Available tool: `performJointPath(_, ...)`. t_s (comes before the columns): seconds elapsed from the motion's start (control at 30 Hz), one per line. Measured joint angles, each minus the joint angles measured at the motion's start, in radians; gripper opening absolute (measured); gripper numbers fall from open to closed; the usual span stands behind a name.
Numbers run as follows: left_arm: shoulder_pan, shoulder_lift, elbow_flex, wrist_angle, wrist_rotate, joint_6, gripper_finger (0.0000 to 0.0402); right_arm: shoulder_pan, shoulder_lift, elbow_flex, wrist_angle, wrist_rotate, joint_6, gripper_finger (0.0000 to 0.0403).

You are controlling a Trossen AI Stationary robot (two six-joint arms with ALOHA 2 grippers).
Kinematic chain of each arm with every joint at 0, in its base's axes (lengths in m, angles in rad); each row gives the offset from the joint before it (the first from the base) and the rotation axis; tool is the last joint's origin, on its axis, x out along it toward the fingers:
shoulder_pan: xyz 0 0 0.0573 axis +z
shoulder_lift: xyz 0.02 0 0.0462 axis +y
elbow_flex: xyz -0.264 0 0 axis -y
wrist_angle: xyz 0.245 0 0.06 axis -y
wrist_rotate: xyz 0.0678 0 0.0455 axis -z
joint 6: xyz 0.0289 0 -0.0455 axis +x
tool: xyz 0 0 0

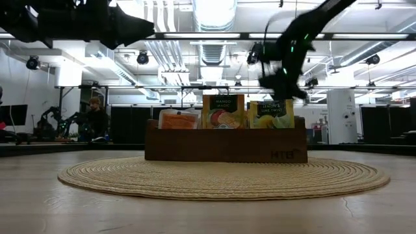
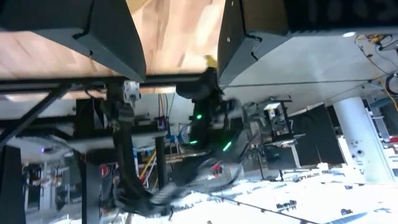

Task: Pick & Place Tea
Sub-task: Put the yellow tea bag into the right section of the wooden organizer

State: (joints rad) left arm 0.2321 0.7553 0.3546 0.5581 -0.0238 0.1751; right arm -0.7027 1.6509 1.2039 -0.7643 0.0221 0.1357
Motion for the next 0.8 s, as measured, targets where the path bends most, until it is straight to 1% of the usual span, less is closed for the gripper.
performJointPath(0.13,0.0,0.078,0.0,0.118,0.001,-0.011,0.0192,0.181,-0.18,-0.144,0.386,0.186,0.073,0.0021)
performJointPath(0.23,0.0,0.162,0.0,0.216,0.003,-0.011,0.0192,0.323,-0.268,-0.24,0.649,0.371,0.082,0.0022)
performJointPath(0.33,-0.001,0.256,0.01,0.313,0.005,-0.002,0.0192,0.458,-0.297,-0.313,0.868,0.559,0.022,0.0023)
performJointPath(0.43,-0.018,0.36,0.062,0.361,0.006,0.02,0.0192,0.555,-0.286,-0.36,1.031,0.683,-0.047,0.0023)
performJointPath(0.5,-0.041,0.434,0.117,0.36,0.007,0.056,0.0192,0.591,-0.271,-0.375,1.108,0.707,-0.082,0.0023)
performJointPath(0.6,-0.08,0.55,0.216,0.354,0.007,0.155,0.0192,0.611,-0.244,-0.378,1.154,0.711,-0.094,0.0024)
performJointPath(0.63,-0.091,0.585,0.251,0.341,-0.01,0.187,0.0192,0.613,-0.237,-0.378,1.164,0.712,-0.099,0.0024)
performJointPath(0.73,-0.121,0.673,0.352,0.289,-0.12,0.284,0.0192,0.618,-0.227,-0.379,1.168,0.712,-0.107,0.0024)
performJointPath(0.8,-0.132,0.722,0.408,0.249,-0.171,0.34,0.0192,0.62,-0.226,-0.379,1.165,0.708,-0.103,0.0024)
